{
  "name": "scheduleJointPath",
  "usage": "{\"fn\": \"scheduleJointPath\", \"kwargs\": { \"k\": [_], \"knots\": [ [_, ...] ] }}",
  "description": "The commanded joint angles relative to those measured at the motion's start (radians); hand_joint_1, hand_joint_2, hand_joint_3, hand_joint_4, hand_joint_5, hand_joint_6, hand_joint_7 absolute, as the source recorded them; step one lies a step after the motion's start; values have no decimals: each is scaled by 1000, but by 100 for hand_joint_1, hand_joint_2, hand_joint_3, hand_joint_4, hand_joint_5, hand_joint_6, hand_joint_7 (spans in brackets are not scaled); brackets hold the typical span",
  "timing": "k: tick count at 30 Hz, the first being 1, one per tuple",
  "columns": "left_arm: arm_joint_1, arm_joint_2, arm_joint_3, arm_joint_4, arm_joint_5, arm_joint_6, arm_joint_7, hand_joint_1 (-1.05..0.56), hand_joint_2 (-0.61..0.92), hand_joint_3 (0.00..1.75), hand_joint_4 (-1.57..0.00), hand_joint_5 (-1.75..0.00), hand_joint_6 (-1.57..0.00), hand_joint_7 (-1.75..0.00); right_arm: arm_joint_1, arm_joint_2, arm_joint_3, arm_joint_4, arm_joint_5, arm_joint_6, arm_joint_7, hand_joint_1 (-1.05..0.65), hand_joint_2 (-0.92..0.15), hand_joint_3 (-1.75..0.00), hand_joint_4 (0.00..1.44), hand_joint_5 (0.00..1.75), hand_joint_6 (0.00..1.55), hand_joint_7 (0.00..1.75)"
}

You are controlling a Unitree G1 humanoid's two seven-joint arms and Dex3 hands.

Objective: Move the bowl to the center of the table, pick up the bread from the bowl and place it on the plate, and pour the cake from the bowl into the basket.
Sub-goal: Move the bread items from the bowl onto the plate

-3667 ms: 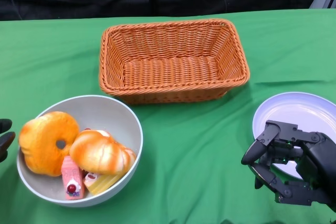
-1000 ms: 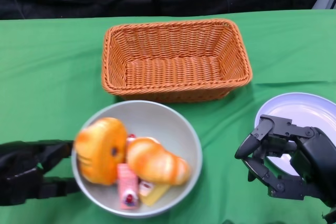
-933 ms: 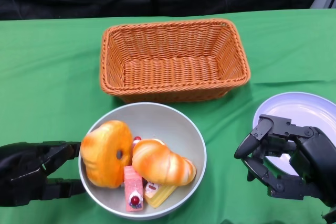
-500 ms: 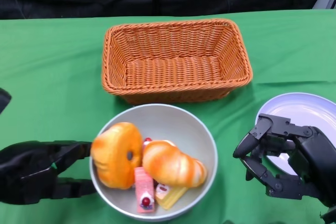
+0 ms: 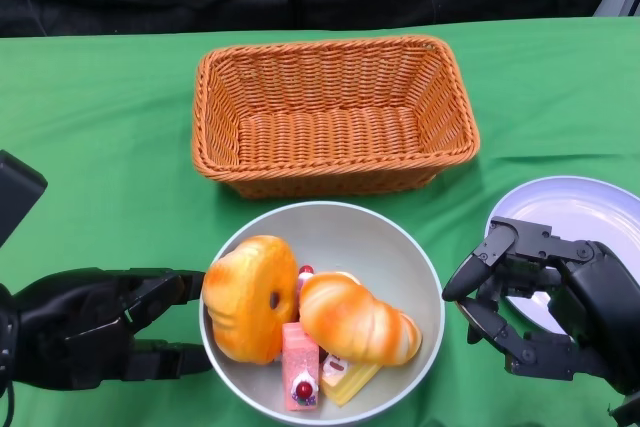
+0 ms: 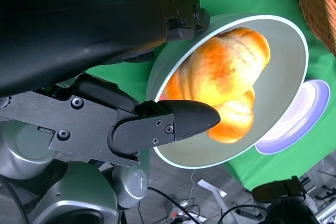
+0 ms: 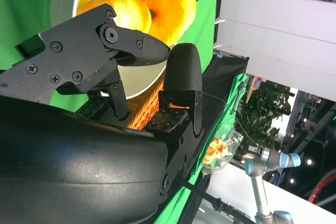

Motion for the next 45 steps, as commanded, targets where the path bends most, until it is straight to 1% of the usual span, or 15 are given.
{"fn": "scheduleJointPath", "kwargs": {
  "k": [1,6,14,18,27,29,32,36,37,38,39,40,42,43,45],
  "knots": [
    [-17,-6,0,-12,-9,10,23,-69,92,61,-34,-8,-9,-1,2,-5,-8,-6,9,0,-4,-17,-66,-71,84,145,77,118],
    [-19,-20,13,-27,-10,17,61,-69,92,61,-33,-7,-9,0,6,-4,-6,-12,-2,3,-11,-18,-67,-69,84,144,77,117],
    [1,-21,86,-66,-1,-8,153,-67,92,57,-34,-7,-11,-1,6,-7,-12,-2,5,-7,-7,-17,-67,-68,85,145,78,118],
    [38,-2,113,-113,37,-83,195,-66,92,52,-35,-7,-14,-2,6,-11,-18,7,7,-14,-4,-17,-67,-68,85,145,77,118],
    [115,-8,186,-179,68,-173,265,-62,92,43,-40,-10,-18,-3,15,-15,-31,8,11,-8,-3,-17,-67,-69,85,143,78,117],
    [156,-41,212,-209,89,-240,314,-60,92,39,-44,-12,-22,-4,15,-15,-38,21,18,-23,2,-18,-67,-70,85,143,78,117],
    [211,-112,249,-233,110,-366,387,-51,92,27,-54,-16,-34,-8,15,-14,-45,32,24,-36,6,-18,-67,-70,85,143,78,116],
    [270,-227,282,-206,154,-647,467,-27,92,13,-71,-23,-65,-16,14,-11,-55,42,40,-40,9,-17,-66,-71,84,143,78,117],
    [278,-252,284,-187,168,-723,483,-19,92,14,-81,-28,-78,-21,13,-10,-56,47,47,-43,11,-18,-66,-72,84,143,78,117],
    [281,-274,286,-168,176,-784,493,-14,92,15,-87,-33,-86,-23,13,-10,-58,49,51,-44,11,-18,-66,-72,84,143,77,117],
    [279,-293,290,-138,175,-854,488,-10,92,17,-87,-44,-92,-23,12,-10,-59,53,53,-48,11,-18,-66,-72,84,143,77,117],
    [277,-304,292,-115,172,-903,483,-5,92,24,-83,-68,-100,-24,11,-10,-60,55,54,-51,11,-18,-66,-73,84,143,77,117],
    [265,-322,297,-56,157,-1011,458,-2,92,28,-79,-84,-104,-25,9,-9,-63,62,57,-59,12,-18,-66,-73,83,143,77,117],
    [253,-333,301,-14,148,-1085,440,1,92,37,-80,-104,-109,-33,9,-8,-65,67,59,-65,12,-18,-66,-73,83,143,77,117],
    [227,-341,304,75,150,-1231,412,3,92,43,-78,-122,-109,-43,9,-9,-69,71,60,-69,11,-19,-66,-74,83,143,77,117]
  ]
}}
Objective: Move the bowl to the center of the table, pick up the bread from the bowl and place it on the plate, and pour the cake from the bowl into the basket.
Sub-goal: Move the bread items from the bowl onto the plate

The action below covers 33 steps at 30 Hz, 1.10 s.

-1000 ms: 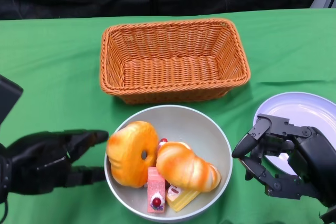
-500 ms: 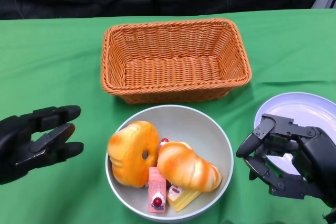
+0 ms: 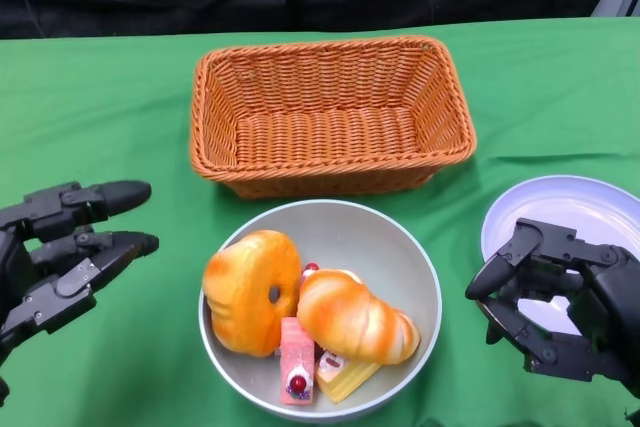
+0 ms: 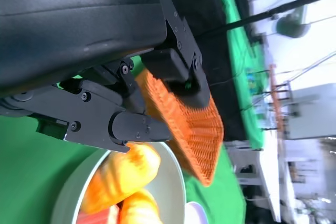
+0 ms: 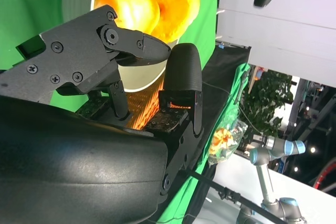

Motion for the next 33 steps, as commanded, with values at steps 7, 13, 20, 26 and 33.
{"fn": "scheduleJointPath", "kwargs": {
  "k": [7,13,20,26,33],
  "knots": [
    [-108,21,18,317,63,-436,-35,2,89,52,-78,-146,-91,-92,-2,-11,-21,-2,24,-17,10,-20,-66,-73,83,143,78,113],
    [-150,27,22,425,90,-542,-8,2,81,61,-80,-148,-87,-103,-6,-14,-14,-49,24,19,13,-21,-67,-70,84,143,79,111],
    [-197,25,8,521,104,-598,3,1,78,65,-81,-148,-88,-104,-43,-45,18,-181,-56,206,-1,-20,-72,-61,76,134,75,99],
    [-215,23,-2,569,100,-610,3,4,75,74,-81,-147,-87,-104,-88,-97,92,-298,-244,402,-5,-22,-92,-11,65,94,70,52],
    [-224,27,-13,592,121,-630,15,2,74,75,-81,-148,-88,-103,-139,-136,252,-469,-593,588,44,-56,-92,-4,75,21,62,2]
  ]
}}
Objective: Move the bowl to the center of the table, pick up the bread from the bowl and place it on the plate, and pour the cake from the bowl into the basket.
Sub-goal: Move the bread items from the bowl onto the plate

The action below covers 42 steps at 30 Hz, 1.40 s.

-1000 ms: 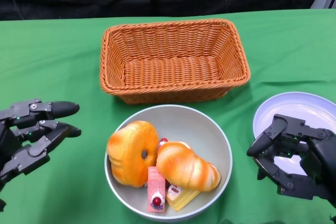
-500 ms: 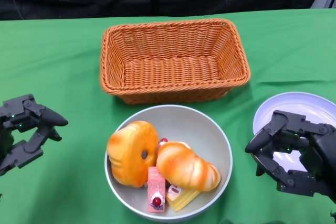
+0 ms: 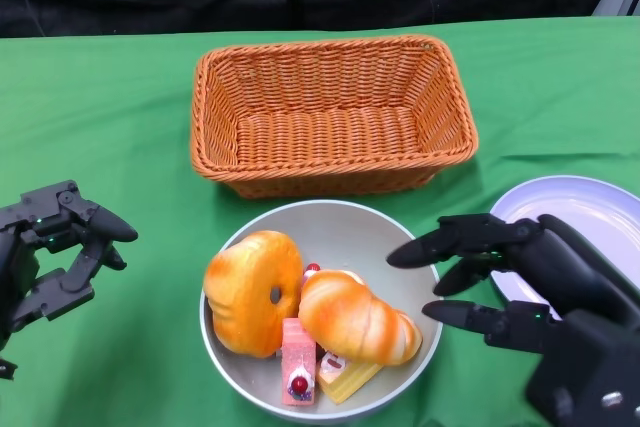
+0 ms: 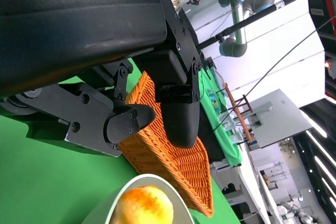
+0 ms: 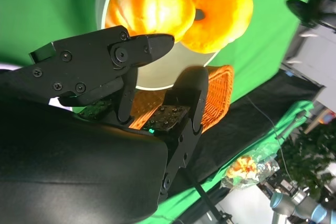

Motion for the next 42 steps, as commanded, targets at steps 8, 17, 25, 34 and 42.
{"fn": "scheduleJointPath", "kwargs": {
  "k": [8,17,25,34,42],
  "knots": [
    [-18,22,-14,25,21,-22,33,3,71,76,-82,-149,-88,-103,-98,0,203,-167,-410,212,187,-78,-92,-13,67,11,42,0],
    [-34,26,-27,50,26,-32,30,2,72,72,-81,-147,-88,-102,-167,72,295,-87,-615,248,336,-87,-92,-22,68,9,32,0],
    [-36,25,-39,52,27,-35,36,3,76,65,-80,-147,-88,-101,-190,135,339,85,-678,204,281,-90,-92,-23,75,11,33,1],
    [-30,20,-47,43,15,-40,33,4,75,67,-81,-148,-89,-102,-242,156,388,261,-797,161,214,-94,-92,-28,86,17,36,2],
    [-25,24,-50,44,40,-57,49,2,71,73,-83,-146,-89,-104,-257,181,446,365,-935,139,139,-93,-92,-30,73,11,39,2]
  ]
}}
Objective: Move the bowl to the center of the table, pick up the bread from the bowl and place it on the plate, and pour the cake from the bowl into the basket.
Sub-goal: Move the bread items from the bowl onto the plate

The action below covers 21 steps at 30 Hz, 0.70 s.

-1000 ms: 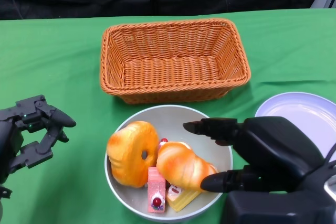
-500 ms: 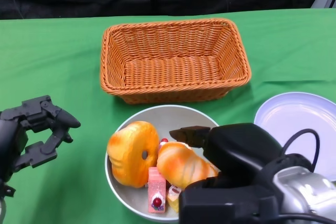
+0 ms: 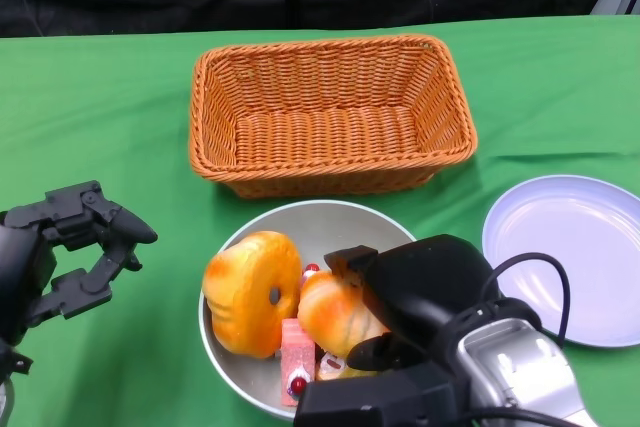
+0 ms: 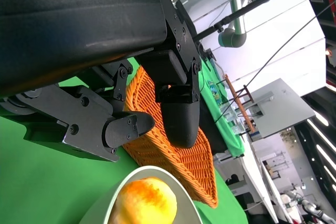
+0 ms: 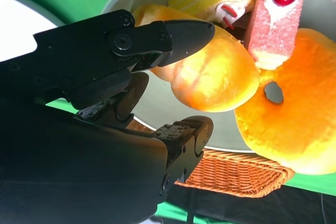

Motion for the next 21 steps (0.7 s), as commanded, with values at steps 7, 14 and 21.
{"fn": "scheduleJointPath", "kwargs": {
  "k": [7,14,21],
  "knots": [
    [8,20,-1,-14,15,-16,21,2,68,77,-83,-147,-88,-106,-8,34,21,78,-65,-17,-37,-91,-92,-29,78,14,39,1],
    [7,25,-3,-13,15,-14,18,3,67,79,-83,-148,-88,-106,-21,61,23,141,-63,-5,-3,-89,-92,-26,80,16,39,0],
    [9,24,-3,-10,1,-6,11,2,67,79,-82,-147,-87,-105,7,74,-31,191,79,-67,-195,-46,-92,-6,77,119,79,5]
  ]
}}
